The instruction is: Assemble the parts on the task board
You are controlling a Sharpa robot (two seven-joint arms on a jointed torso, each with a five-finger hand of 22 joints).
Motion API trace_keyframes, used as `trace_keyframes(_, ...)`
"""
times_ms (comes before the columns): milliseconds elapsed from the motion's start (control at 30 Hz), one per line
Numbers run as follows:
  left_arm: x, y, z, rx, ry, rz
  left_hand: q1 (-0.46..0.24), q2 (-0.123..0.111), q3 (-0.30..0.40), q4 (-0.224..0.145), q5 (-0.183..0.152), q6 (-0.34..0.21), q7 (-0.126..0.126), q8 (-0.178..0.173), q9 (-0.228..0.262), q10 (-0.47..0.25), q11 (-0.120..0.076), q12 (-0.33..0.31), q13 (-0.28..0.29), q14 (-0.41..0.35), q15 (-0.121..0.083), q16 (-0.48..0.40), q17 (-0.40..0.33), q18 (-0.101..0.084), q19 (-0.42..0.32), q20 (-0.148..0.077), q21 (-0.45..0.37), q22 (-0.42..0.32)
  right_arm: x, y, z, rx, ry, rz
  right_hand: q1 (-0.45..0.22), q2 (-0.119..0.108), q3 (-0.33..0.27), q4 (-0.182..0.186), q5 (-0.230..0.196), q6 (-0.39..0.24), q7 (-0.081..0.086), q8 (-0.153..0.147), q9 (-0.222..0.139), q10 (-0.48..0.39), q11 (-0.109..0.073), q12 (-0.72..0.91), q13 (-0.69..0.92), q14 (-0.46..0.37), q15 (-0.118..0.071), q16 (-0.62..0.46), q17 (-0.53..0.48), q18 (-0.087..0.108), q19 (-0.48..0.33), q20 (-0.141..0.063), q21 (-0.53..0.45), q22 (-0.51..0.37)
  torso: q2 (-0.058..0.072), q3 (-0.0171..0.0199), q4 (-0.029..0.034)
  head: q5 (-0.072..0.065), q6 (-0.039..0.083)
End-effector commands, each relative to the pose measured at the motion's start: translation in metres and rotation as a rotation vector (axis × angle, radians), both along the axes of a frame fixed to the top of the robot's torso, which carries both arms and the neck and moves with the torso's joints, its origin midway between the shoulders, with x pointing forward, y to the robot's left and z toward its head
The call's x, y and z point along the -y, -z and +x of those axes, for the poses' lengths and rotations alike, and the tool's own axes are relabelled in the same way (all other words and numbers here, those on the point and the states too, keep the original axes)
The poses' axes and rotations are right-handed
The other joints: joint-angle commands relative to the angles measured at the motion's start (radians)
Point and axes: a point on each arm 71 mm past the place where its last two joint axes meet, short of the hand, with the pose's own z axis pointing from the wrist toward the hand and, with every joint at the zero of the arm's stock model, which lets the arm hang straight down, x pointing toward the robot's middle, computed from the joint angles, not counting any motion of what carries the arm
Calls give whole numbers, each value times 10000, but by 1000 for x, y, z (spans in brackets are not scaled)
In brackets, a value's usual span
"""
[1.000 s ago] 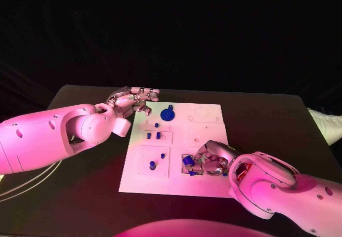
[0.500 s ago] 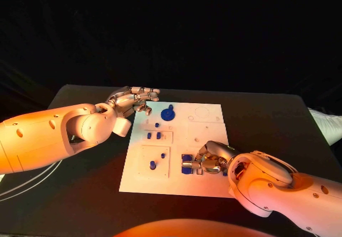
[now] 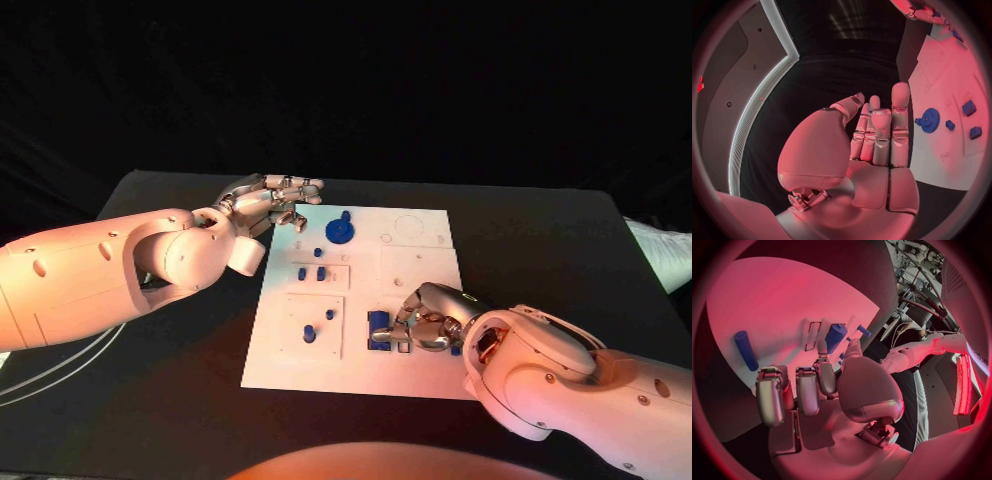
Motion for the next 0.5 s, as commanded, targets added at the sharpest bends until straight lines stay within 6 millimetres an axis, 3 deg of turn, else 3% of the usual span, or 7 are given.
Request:
trace_keyframes(33, 2, -1, -1, 69, 185, -84, -53, 58, -67, 8, 45, -64, -29, 59, -15, -66, -33, 33, 9, -72, 9, -55, -13, 137, -76, 18, -42, -16, -2, -3, 0, 514, -280, -98, 923, 234, 276, -412, -48, 45, -58, 38, 104, 51, -99, -14, 409, 731, -97, -24, 1133, -93, 484, -96, 7, 2018, 5, -2, -2, -4, -15)
trace_keyframes(200, 2, -1, -1, 66, 198, -88, -53, 58, -67, 8, 45, -64, -29, 59, -15, -66, -33, 33, 9, -72, 9, -55, -13, 137, -76, 18, -42, -16, -2, -2, 2, 712, -285, -317, 1623, 352, 571, -833, -130, 89, -100, 71, 212, 91, -137, 21, 450, 740, -128, -3, 1175, -105, 519, -126, 37, 2056, -3, -11, 12, -13, -25)
trace_keyframes(300, 2, -1, -1, 65, 200, -88, -53, 58, -67, 8, 45, -64, -29, 59, -15, -66, -33, 33, 9, -72, 9, -55, -13, 137, -76, 18, -42, -16, 1, -3, 3, 834, -162, -346, 1665, 398, 619, -854, -61, 82, -97, 61, 235, 101, -138, 29, 461, 740, -131, -4, 1176, -106, 522, -134, 39, 2060, -6, -13, 15, -15, -29)
trace_keyframes(500, 2, -1, -1, 66, 177, -79, -53, 58, -67, 8, 45, -64, -29, 59, -15, -66, -33, 33, 9, -72, 9, -55, -13, 137, -76, 18, -42, -16, 5, -3, 4, 1000, -53, -443, 1827, 359, 691, -984, 178, 70, -113, 34, 285, 133, -150, 74, 507, 744, -141, 2, 1191, -109, 531, -146, 45, 2070, -16, -10, -37, -22, -3)
